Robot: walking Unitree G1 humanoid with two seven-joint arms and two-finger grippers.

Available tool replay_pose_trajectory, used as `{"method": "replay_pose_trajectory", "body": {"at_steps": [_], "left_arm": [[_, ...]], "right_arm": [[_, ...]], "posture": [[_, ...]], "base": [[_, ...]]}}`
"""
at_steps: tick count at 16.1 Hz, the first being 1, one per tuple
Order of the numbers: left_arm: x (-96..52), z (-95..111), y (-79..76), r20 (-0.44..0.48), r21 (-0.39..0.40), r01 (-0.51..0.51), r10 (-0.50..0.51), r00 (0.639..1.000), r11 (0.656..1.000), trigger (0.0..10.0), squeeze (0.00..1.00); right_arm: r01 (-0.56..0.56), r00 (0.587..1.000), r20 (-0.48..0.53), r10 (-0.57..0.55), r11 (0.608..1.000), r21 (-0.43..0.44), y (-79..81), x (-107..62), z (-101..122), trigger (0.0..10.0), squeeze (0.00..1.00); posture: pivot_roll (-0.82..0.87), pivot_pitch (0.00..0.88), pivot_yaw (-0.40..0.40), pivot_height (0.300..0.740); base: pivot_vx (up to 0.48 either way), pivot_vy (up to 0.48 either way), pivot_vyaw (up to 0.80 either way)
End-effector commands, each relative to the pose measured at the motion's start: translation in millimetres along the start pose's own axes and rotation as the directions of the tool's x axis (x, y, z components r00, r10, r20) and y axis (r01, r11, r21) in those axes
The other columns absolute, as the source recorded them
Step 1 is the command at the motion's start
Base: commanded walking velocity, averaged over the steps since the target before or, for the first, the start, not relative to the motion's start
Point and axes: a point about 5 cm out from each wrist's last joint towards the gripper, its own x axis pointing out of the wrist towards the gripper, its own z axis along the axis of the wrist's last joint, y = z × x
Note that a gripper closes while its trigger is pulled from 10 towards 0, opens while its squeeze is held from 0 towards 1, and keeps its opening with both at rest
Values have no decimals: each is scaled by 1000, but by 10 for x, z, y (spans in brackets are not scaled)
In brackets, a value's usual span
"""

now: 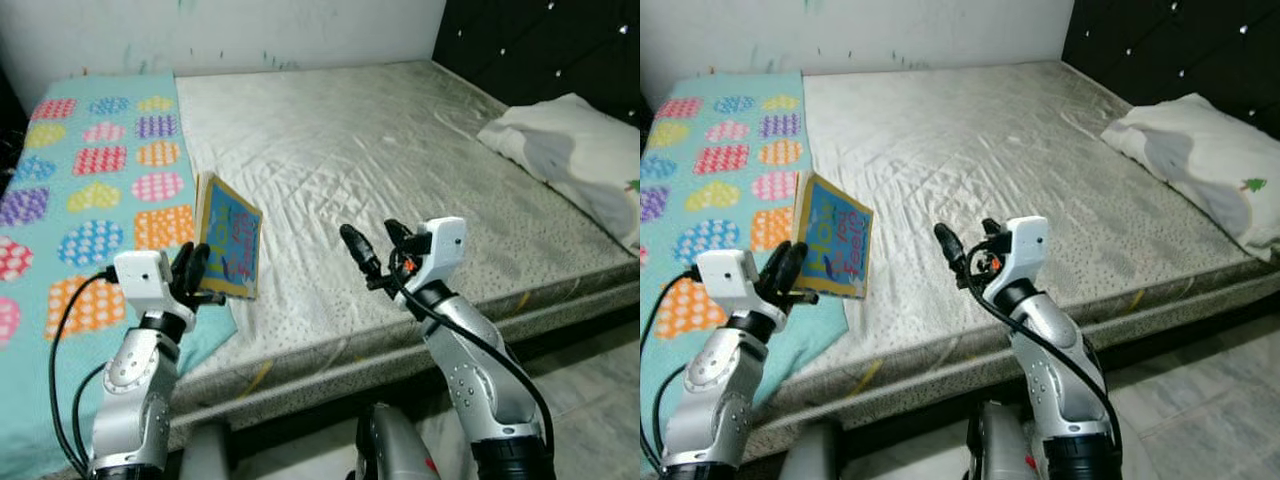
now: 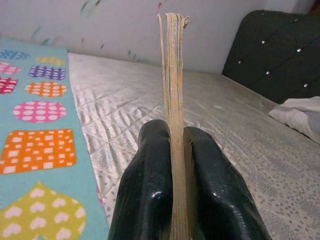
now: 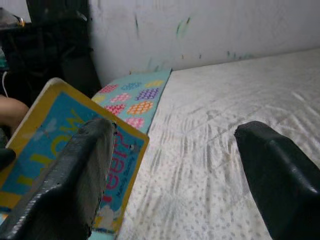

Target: Clean up the room

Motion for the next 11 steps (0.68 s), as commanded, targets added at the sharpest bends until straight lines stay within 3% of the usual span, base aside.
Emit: {"method": "replay_pose_trajectory", "body": {"at_steps": [1, 7, 11], "left_arm": [[17, 101, -58, 42, 12, 25, -26, 999, 1000, 0, 0], [35, 83, -33, 17, 20, 19, -20, 1000, 1000, 0, 0], [30, 80, -24, 4, 16, -5, 5, 1000, 1000, 0, 0]], "right_arm": [[19, 999, 32, -19, 1000, -11, -45, 24, 82, 10000, 0], [52, 998, 35, -52, 999, -15, -96, 18, 71, 10000, 0], [144, 990, 9, -144, 988, -52, -257, -27, 17, 10000, 0]], "posture": [[-54, 0, -19, 680], [-52, 0, -12, 739], [-47, 0, -13, 740]], "base": [[0, 0, 0], [0, 0, 0], [0, 0, 0]]}}
